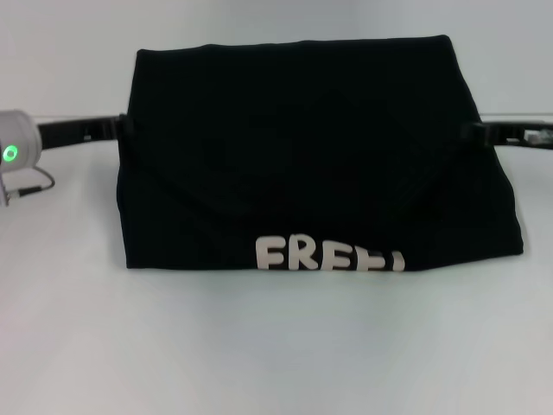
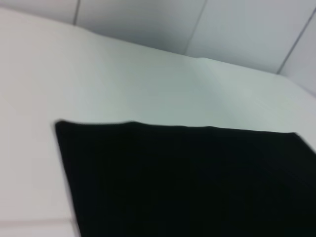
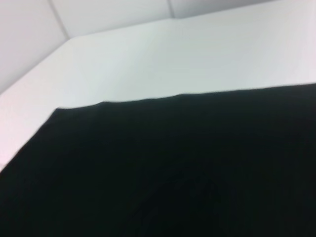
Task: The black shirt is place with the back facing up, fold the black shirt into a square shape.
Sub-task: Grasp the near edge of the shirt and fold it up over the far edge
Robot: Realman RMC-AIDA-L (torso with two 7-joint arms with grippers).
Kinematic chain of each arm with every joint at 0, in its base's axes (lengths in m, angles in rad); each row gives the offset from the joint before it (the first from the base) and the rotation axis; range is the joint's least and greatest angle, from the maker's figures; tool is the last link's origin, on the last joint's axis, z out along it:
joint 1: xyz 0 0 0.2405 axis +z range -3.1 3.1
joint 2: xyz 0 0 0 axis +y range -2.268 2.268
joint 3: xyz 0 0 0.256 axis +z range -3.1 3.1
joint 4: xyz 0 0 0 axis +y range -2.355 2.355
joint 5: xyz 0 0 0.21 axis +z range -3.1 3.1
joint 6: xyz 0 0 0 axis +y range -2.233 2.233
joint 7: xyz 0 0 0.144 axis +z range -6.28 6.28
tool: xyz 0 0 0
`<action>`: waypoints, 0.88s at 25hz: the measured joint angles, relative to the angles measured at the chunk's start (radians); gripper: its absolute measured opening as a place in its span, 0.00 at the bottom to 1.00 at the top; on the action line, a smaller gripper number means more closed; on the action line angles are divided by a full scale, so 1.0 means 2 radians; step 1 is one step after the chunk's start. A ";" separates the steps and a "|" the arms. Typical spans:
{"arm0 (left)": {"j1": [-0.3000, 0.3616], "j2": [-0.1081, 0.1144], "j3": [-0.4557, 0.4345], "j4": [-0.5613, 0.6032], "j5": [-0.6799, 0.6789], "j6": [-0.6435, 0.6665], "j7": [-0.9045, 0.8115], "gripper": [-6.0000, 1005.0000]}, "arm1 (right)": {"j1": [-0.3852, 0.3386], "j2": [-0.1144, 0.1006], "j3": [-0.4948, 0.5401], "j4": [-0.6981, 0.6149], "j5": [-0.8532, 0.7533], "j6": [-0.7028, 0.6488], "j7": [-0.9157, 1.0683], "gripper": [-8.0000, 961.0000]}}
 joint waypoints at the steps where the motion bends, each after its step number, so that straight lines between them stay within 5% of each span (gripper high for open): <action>1: -0.005 0.000 0.007 -0.001 0.000 -0.012 0.001 0.03 | 0.006 0.002 -0.001 0.004 0.002 0.021 0.001 0.08; 6: -0.031 0.000 0.050 -0.004 -0.001 -0.076 0.001 0.03 | 0.030 0.005 -0.007 0.025 0.018 0.092 0.001 0.10; 15: -0.037 -0.004 0.062 -0.023 -0.001 -0.139 0.004 0.03 | 0.041 0.007 -0.019 0.040 0.047 0.146 -0.010 0.13; 22: -0.039 -0.009 0.062 -0.046 0.001 -0.168 0.024 0.04 | 0.046 0.024 -0.045 0.047 0.059 0.185 -0.013 0.15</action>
